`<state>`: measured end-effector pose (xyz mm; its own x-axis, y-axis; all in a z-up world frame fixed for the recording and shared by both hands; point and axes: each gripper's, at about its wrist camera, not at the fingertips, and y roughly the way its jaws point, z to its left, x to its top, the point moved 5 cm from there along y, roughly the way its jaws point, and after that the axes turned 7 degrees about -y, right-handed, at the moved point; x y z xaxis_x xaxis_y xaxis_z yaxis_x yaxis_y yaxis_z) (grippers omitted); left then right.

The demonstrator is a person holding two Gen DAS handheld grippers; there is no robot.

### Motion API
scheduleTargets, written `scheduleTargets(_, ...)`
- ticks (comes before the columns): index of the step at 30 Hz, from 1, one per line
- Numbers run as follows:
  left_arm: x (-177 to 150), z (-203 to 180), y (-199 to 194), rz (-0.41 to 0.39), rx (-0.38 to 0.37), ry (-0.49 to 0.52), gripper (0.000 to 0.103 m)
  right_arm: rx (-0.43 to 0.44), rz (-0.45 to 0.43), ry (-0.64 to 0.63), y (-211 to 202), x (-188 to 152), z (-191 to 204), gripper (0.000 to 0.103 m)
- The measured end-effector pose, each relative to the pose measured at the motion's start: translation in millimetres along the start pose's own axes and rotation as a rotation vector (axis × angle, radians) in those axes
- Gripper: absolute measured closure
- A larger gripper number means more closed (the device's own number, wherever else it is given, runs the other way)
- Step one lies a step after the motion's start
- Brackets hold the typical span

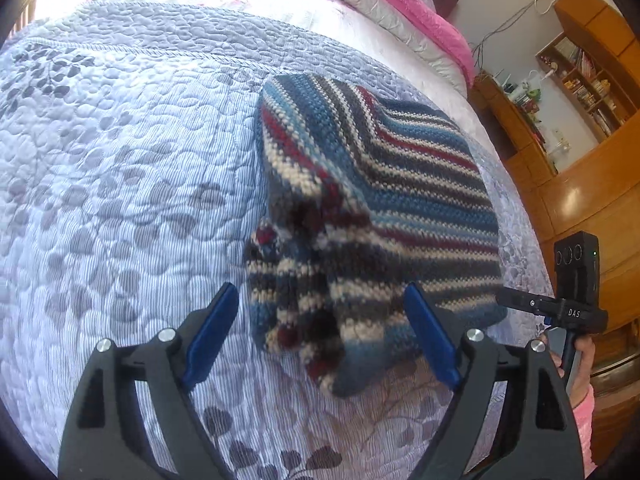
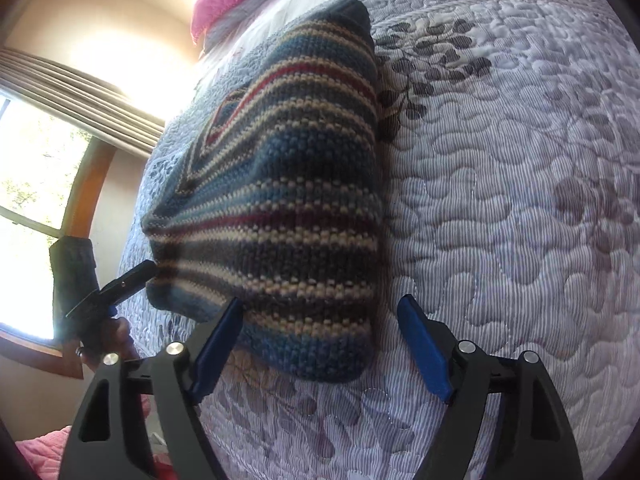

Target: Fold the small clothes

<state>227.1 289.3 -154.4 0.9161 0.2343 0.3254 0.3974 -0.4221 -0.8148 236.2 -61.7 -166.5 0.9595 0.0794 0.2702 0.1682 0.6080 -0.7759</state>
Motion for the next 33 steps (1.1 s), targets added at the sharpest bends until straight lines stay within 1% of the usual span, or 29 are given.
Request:
scheduleTargets(1,-4.4,-1.6,0.1,-0.002,0.017,0.011,0.019,0.015,0.001,0.015,2.5,-2.2,-2.0,0.031)
scheduleTargets(2,-7.8,-2.7,1.5,-0.006,0.037,0.019,0.019,0.037,0.000,0.032,5.1,-4.0,-3.1,0.045)
scheduleTargets(3,-10.6,-2.7,4.2,-0.008,0.070,0.028,0.025,0.067,0.006,0.046,11.2,-2.7,3.0,0.053)
scheduleTargets(4,-12.3,-2.5,7.9,-0.003,0.106,0.039,0.039,0.061,0.002,0.051,11.9,-2.4,4.8,0.057)
scheduleTargets(5,-13.4,-3.3,11.4,0.011,0.115,0.052,0.045,0.049,-0.001,0.035,11.3,-2.5,10.7,0.064)
scheduleTargets(6,-12.9,-4.6,15.4,0.029,0.115,0.058,0.055,0.047,-0.006,0.017,8.3,-3.0,17.3,0.067)
scheduleTargets(7,-11.4,-3.4,15.6,0.029,0.116,0.053,0.057,0.047,-0.014,0.001,4.1,-2.4,22.4,0.069)
scheduleTargets(9,-7.7,-1.5,13.9,0.018,0.123,0.050,0.057,0.010,-0.018,-0.030,-0.5,-2.1,32.2,0.070)
scheduleTargets(12,-6.5,6.4,16.8,0.027,0.122,0.039,0.056,-0.053,0.007,-0.053,11.5,-4.7,32.9,0.070)
scheduleTargets(15,-9.9,10.8,22.1,0.022,0.128,0.046,0.049,-0.067,0.015,-0.051,20.5,-9.4,25.9,0.070)
scheduleTargets(19,-15.0,17.6,27.3,0.023,0.120,0.031,0.046,-0.092,0.010,-0.049,26.3,-13.3,24.8,0.069)
scheduleTargets(22,-17.2,18.1,25.7,0.011,0.129,0.033,0.045,-0.122,0.001,-0.052,24.3,-12.8,23.6,0.067)
scheduleTargets(23,-18.1,17.0,23.8,0.007,0.132,0.028,0.044,-0.134,-0.011,-0.057,22.0,-12.4,26.0,0.063)
scheduleTargets(24,-19.3,15.9,21.2,0.004,0.139,0.021,0.040,-0.152,-0.026,-0.059,20.7,-12.1,31.3,0.061)
scheduleTargets(25,-22.3,15.9,17.0,0.000,0.149,0.014,0.038,-0.170,-0.036,-0.065,17.3,-13.4,34.1,0.055)
scheduleTargets(26,-28.4,17.0,10.5,-0.004,0.153,0.010,0.038,-0.186,-0.045,-0.071,13.7,-16.5,37.2,0.053)
scheduleTargets(28,-33.5,17.1,-0.6,-0.013,0.159,0.007,0.038,-0.217,-0.059,-0.078,6.7,-22.2,44.1,0.053)
scheduleTargets(30,-39.6,17.0,-11.1,-0.023,0.182,0.010,0.037,-0.253,-0.069,-0.082,0.7,-29.6,51.6,0.053)
scheduleTargets(33,-49.8,15.5,-29.6,-0.049,0.221,0.018,0.033,-0.328,-0.084,-0.109,-9.3,-44.9,61.8,0.053)
